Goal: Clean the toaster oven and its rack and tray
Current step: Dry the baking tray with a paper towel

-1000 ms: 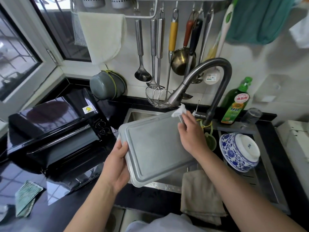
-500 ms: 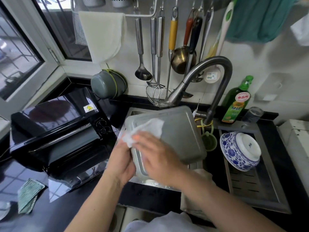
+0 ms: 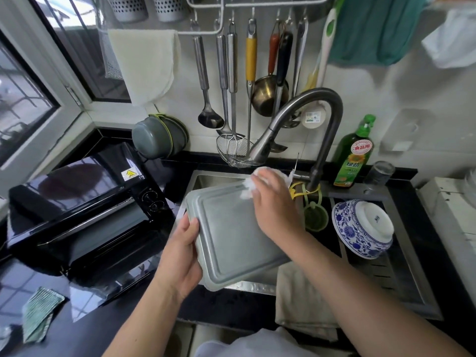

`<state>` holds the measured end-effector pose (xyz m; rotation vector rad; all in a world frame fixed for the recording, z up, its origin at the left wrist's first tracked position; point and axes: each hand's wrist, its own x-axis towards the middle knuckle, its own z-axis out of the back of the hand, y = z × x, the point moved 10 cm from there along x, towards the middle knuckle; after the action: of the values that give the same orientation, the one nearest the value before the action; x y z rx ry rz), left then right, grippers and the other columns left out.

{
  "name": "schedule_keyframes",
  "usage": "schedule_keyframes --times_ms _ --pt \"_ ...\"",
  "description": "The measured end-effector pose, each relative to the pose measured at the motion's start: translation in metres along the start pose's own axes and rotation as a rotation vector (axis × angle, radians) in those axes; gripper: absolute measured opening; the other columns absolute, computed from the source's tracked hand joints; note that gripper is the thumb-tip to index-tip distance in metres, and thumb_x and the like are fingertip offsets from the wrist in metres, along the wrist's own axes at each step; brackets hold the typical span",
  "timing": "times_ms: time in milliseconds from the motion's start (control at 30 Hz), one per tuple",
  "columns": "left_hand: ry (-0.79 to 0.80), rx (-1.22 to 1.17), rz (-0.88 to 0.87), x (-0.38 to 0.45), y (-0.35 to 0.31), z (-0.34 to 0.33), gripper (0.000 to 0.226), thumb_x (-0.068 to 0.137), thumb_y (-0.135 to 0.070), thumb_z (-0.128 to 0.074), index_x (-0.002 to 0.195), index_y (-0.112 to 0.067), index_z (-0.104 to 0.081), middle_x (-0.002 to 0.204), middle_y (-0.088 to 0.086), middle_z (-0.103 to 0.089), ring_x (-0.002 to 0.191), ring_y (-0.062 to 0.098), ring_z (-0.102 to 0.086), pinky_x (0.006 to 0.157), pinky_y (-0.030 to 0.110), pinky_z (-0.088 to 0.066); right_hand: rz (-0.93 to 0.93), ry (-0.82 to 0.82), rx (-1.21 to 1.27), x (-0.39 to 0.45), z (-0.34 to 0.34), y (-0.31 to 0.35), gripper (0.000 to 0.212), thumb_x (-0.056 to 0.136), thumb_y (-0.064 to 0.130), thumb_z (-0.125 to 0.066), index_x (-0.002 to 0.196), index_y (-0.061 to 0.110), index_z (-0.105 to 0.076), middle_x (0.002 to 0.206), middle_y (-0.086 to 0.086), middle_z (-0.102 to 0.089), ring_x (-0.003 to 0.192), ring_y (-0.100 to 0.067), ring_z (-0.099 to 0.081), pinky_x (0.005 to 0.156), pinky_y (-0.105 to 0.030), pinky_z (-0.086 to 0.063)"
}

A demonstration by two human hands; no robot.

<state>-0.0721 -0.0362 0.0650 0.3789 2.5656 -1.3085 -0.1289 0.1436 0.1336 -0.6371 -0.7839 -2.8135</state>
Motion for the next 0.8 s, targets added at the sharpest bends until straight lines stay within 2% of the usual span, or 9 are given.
schedule_keyframes --times_ms 133,200,233,300,400,533,700,767,800 --pt "-0.010 0.098 -0.023 0.001 0.003 -0.007 0.037 0.107 -0.003 -0.039 0.132 -0.013 -0.064 0.124 0.022 -0.070 0.115 0.035 -0.069 0.092 0.046 -0.059 0.377 0.189 0.110 -0.031 -0.045 0.100 0.040 0.090 0.000 -0.056 0.128 0.008 -0.062 0.144 -0.011 -0.050 0.141 -0.032 -0.036 0.116 -0.043 -0.034" --pt "-0.020 0.135 -0.052 -0.002 0.000 -0.004 0.036 0.106 -0.001 -0.038 0.127 -0.012 -0.066 0.122 0.023 -0.071 0.117 0.036 -0.068 0.091 0.045 -0.058 0.489 0.194 0.122 -0.034 -0.041 0.111 0.035 0.090 0.004 -0.053 0.120 0.014 -0.068 0.139 -0.008 -0.054 0.136 -0.032 -0.041 0.113 -0.043 -0.034" --pt "-0.015 0.146 -0.057 -0.004 0.000 -0.004 0.034 0.108 -0.005 -0.040 0.125 -0.012 -0.069 0.121 0.023 -0.071 0.113 0.034 -0.070 0.089 0.042 -0.060 0.478 0.159 0.141 -0.030 -0.032 0.104 0.036 0.090 0.006 -0.050 0.117 0.016 -0.070 0.136 -0.006 -0.057 0.130 -0.030 -0.046 0.110 -0.042 -0.037" --pt "-0.027 0.136 -0.062 -0.008 0.000 -0.001 0.032 0.109 -0.014 -0.043 0.123 -0.014 -0.072 0.121 0.021 -0.071 0.104 0.029 -0.072 0.085 0.040 -0.062 0.339 0.084 0.159 -0.017 -0.016 0.073 0.040 0.086 0.006 -0.046 0.115 0.017 -0.072 0.127 -0.003 -0.063 0.118 -0.026 -0.053 0.102 -0.041 -0.045" --pt "-0.070 0.108 -0.074 -0.012 -0.003 0.009 0.033 0.109 -0.016 -0.042 0.131 -0.016 -0.067 0.126 0.018 -0.071 0.108 0.029 -0.071 0.087 0.043 -0.060 0.147 0.037 0.076 -0.002 -0.004 0.013 0.043 0.079 -0.012 -0.053 0.108 0.013 -0.074 0.113 0.000 -0.066 0.106 -0.024 -0.055 0.088 -0.045 -0.052" --pt "-0.087 0.102 -0.065 -0.017 -0.007 0.021 0.036 0.110 -0.017 -0.041 0.140 -0.018 -0.061 0.129 0.017 -0.070 0.112 0.032 -0.070 0.092 0.046 -0.060 0.016 0.059 0.124 0.001 -0.001 -0.044 0.043 0.084 -0.015 -0.052 0.109 0.012 -0.073 0.115 0.001 -0.062 0.112 -0.019 -0.052 0.096 -0.040 -0.049" --pt "-0.199 0.024 -0.099 -0.011 -0.010 0.035 0.034 0.110 -0.019 -0.041 0.134 -0.019 -0.065 0.129 0.015 -0.070 0.111 0.029 -0.070 0.092 0.046 -0.060 -0.189 0.006 0.269 -0.018 -0.004 -0.067 0.036 0.094 -0.006 -0.054 0.118 0.015 -0.071 0.120 0.001 -0.060 0.108 -0.011 -0.055 0.098 -0.024 -0.046" --pt "-0.245 -0.019 -0.137 -0.006 -0.019 0.045 0.033 0.110 -0.019 -0.042 0.133 -0.019 -0.066 0.129 0.013 -0.071 0.111 0.027 -0.071 0.090 0.044 -0.061 -0.273 0.029 0.276 -0.040 -0.015 -0.070 0.034 0.095 -0.005 -0.054 0.118 0.013 -0.070 0.123 0.004 -0.059 0.108 -0.007 -0.054 0.094 -0.009 -0.042" --pt "-0.262 -0.024 -0.140 -0.004 -0.021 0.049 0.033 0.110 -0.018 -0.041 0.133 -0.018 -0.066 0.129 0.012 -0.071 0.111 0.026 -0.071 0.088 0.042 -0.062 -0.301 0.018 0.291 -0.051 -0.018 -0.071 0.033 0.095 -0.005 -0.054 0.118 0.012 -0.070 0.123 0.005 -0.059 0.109 -0.007 -0.054 0.092 -0.006 -0.039"
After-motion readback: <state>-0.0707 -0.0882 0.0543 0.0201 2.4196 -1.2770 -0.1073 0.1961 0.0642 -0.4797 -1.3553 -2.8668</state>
